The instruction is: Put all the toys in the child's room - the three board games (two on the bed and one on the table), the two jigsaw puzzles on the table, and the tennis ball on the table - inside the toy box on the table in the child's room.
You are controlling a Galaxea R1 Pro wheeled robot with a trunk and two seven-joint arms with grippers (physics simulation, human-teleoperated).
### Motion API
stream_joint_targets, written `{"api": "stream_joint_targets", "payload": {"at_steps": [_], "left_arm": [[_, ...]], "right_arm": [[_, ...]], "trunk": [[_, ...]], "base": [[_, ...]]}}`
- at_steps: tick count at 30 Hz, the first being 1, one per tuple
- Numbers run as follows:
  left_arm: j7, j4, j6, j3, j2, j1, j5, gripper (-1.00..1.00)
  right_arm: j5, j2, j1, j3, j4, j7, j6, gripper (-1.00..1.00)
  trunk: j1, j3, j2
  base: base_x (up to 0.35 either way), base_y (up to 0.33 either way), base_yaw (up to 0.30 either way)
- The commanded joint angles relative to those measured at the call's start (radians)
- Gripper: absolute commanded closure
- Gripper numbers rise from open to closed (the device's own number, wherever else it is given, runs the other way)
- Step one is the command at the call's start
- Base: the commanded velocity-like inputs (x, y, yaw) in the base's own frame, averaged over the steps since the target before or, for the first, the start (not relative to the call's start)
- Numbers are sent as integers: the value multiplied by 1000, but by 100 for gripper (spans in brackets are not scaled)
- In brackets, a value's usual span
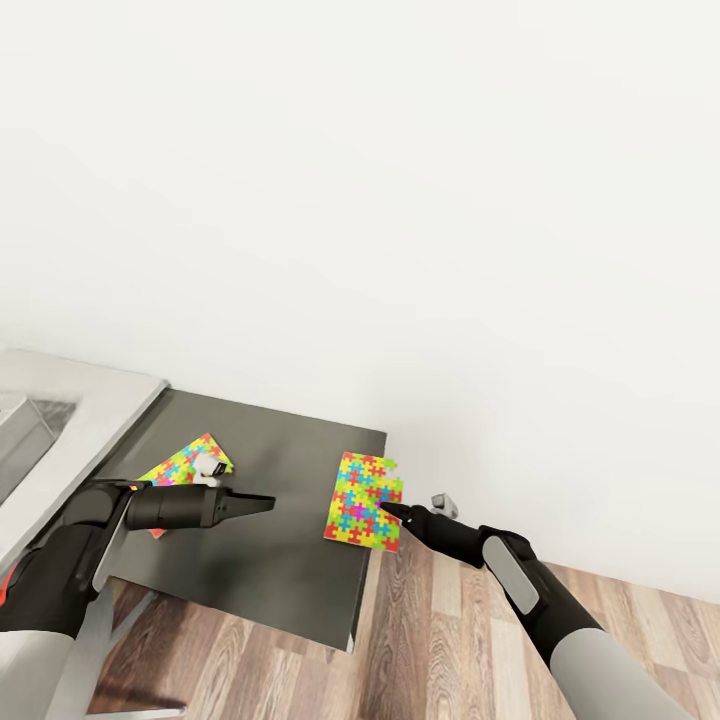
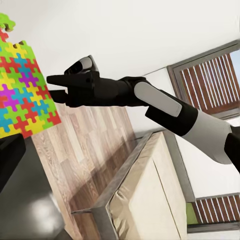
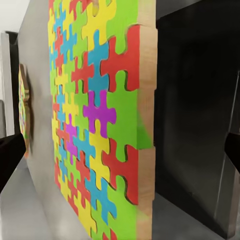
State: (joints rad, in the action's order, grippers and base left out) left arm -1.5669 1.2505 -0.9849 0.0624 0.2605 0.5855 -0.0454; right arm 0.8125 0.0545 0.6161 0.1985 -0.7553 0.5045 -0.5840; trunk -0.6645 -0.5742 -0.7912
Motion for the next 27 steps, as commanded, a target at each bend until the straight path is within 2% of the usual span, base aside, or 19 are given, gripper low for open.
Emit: {"api": "stream_joint_targets", "payload": {"at_steps": [1, 27], "left_arm": [[-4, 0, -11, -1, 0, 0, 1, -100], [-4, 0, -9, -1, -1, 0, 2, -100]], "right_arm": [[5, 1, 1, 2, 0, -1, -3, -100], [5, 5, 1, 2, -1, -2, -2, -100]], "trunk": [[0, -1, -1], [0, -1, -1]], "base": [[0, 43, 0], [0, 5, 0]]}}
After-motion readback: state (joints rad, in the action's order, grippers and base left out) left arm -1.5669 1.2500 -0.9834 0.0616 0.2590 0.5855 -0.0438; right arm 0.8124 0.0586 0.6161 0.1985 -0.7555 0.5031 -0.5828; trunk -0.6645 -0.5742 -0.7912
